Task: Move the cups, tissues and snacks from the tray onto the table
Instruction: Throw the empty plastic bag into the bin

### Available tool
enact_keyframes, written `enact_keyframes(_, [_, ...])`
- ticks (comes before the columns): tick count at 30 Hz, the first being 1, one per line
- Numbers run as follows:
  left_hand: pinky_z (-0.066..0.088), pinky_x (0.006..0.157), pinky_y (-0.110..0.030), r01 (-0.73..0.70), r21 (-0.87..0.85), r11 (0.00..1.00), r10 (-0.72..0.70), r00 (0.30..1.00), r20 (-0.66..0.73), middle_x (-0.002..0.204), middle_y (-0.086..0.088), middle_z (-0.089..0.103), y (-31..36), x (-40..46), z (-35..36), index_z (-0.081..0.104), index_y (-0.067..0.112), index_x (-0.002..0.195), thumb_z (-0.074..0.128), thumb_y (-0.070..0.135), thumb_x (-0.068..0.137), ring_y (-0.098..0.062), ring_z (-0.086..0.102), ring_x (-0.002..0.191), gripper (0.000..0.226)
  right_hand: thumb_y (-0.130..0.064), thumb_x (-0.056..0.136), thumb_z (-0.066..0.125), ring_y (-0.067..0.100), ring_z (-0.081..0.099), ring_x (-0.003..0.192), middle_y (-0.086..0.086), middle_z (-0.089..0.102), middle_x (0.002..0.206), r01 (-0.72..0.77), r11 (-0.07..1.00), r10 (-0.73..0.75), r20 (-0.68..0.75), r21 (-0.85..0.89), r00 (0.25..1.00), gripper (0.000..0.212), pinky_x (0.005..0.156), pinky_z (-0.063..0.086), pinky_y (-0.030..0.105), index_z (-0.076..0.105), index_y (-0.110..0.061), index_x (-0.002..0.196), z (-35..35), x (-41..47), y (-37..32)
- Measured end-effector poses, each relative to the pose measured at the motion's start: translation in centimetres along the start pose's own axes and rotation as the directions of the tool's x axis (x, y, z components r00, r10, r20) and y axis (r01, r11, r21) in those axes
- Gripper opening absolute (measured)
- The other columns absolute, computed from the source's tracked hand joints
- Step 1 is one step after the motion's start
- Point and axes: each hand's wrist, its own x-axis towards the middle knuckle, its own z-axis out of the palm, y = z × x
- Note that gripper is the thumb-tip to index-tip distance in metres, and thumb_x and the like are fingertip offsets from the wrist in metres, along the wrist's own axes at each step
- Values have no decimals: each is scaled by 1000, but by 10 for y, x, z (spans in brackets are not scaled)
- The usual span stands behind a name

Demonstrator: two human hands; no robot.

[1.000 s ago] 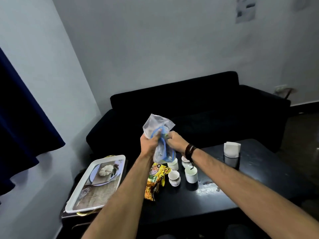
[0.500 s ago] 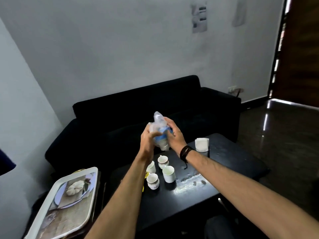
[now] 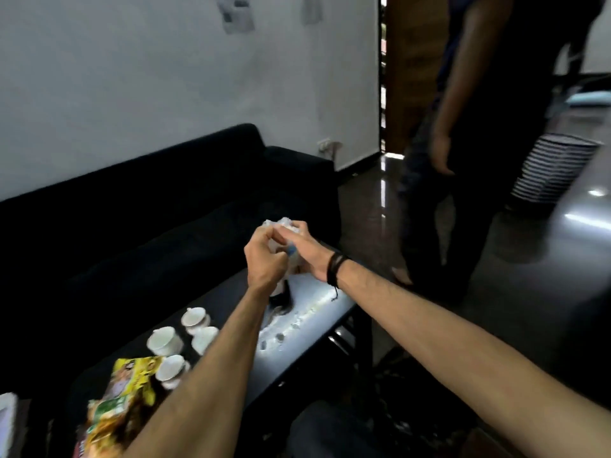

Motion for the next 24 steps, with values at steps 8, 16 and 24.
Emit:
enact_keyframes(8, [51,98,-47,215,-137,967,-145,906,397,115,-11,67,-17,-21,135,67,19,73,77,-1,72,-31,66,106,22,9,86,62,22,54,82,14,55,90,-120,976,13,-497,-183,867,29,73,45,33,52,-10,106,-193,-46,51])
enact_keyframes(16, [49,86,-29,34,273,961,-243,572,784,104,-4,69,-77,-92,227,73,9,90,81,17,74,-22,65,95,19,-14,93,59,34,59,110,19,60,111,-606,523,305,-532,-600,790,28,72,44,30,59,0,116,-307,-122,171])
enact_keyframes(24, [34,89,-20,108,420,901,-430,355,830,125,2,58,-155,-147,273,70,24,98,77,32,78,-16,51,119,23,-21,95,59,38,52,121,11,33,134,-633,259,521,-446,-730,728,59,99,46,38,35,-8,146,-320,-127,295])
